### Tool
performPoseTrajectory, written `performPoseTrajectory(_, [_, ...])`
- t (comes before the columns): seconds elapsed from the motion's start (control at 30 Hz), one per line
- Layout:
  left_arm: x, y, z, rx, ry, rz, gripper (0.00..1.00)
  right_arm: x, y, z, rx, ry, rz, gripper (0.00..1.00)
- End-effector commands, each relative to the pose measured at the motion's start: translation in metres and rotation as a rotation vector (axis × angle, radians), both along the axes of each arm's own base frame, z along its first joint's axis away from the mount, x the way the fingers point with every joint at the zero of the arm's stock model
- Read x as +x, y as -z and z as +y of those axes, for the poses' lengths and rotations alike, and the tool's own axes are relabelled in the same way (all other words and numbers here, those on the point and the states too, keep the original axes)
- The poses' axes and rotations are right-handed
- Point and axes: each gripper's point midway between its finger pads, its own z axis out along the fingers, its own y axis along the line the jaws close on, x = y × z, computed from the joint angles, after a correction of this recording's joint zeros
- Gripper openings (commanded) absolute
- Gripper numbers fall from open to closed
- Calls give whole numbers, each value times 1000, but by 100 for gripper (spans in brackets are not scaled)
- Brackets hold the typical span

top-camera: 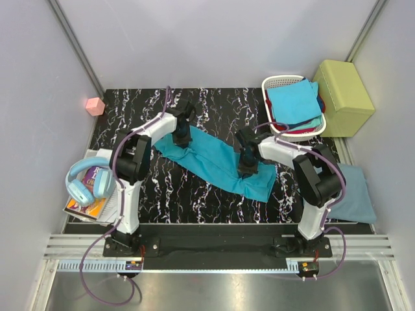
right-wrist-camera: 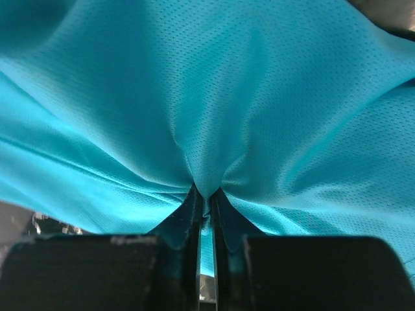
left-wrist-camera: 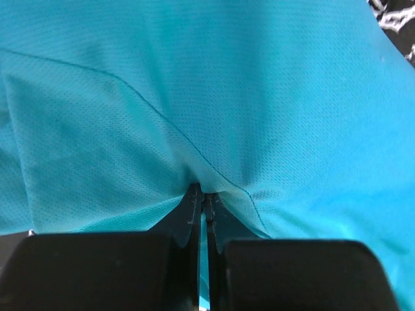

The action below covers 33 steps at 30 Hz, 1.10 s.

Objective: Fold and stack the t-shirts
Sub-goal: Rotate the tshirt 90 degrees

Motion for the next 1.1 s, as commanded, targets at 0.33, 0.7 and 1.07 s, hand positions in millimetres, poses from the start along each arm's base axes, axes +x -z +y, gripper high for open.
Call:
performPoseTrajectory(0.33, [49,-5,-32,-21,154,-6,0,-84,12,68,-1,-229,172,0])
performPoseTrajectory(0.7, [68,-22,-92,-113,300,-64,0,-84,-12,152,118,-400,103,0])
performPoseTrajectory(1.07, [60,-19,-125,-133,379,-78,0,-72,-27,206,200,-469,36,0])
